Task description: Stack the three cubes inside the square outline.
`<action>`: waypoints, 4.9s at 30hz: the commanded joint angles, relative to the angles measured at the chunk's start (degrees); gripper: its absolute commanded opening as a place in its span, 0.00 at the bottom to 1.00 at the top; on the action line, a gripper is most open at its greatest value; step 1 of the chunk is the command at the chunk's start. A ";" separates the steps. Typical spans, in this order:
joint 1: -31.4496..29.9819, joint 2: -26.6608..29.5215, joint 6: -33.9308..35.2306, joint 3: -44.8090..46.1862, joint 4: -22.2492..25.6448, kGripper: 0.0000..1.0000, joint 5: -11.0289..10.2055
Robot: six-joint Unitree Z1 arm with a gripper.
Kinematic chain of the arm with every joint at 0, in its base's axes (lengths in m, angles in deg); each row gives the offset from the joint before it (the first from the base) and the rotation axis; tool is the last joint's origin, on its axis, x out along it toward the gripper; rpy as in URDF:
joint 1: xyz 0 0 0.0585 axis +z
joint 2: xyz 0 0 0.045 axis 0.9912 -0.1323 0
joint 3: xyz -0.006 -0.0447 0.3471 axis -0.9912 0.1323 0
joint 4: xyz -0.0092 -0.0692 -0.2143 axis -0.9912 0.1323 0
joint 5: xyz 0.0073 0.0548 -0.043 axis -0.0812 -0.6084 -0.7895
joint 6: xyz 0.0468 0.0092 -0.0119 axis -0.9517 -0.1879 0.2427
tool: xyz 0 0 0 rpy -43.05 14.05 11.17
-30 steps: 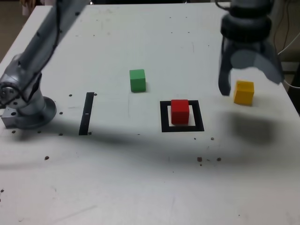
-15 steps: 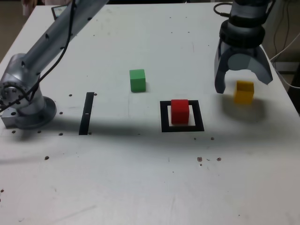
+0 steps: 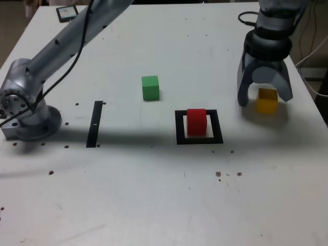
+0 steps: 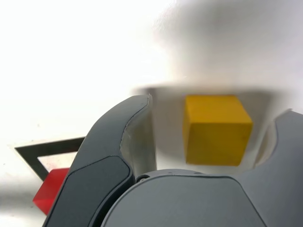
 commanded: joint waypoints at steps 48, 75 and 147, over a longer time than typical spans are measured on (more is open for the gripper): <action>-2.74 17.95 -1.23 10.77 1.01 0.17 -1.15; -9.05 30.79 14.64 40.99 -12.62 0.17 1.71; -4.75 34.20 11.45 47.59 -15.49 1.00 -1.46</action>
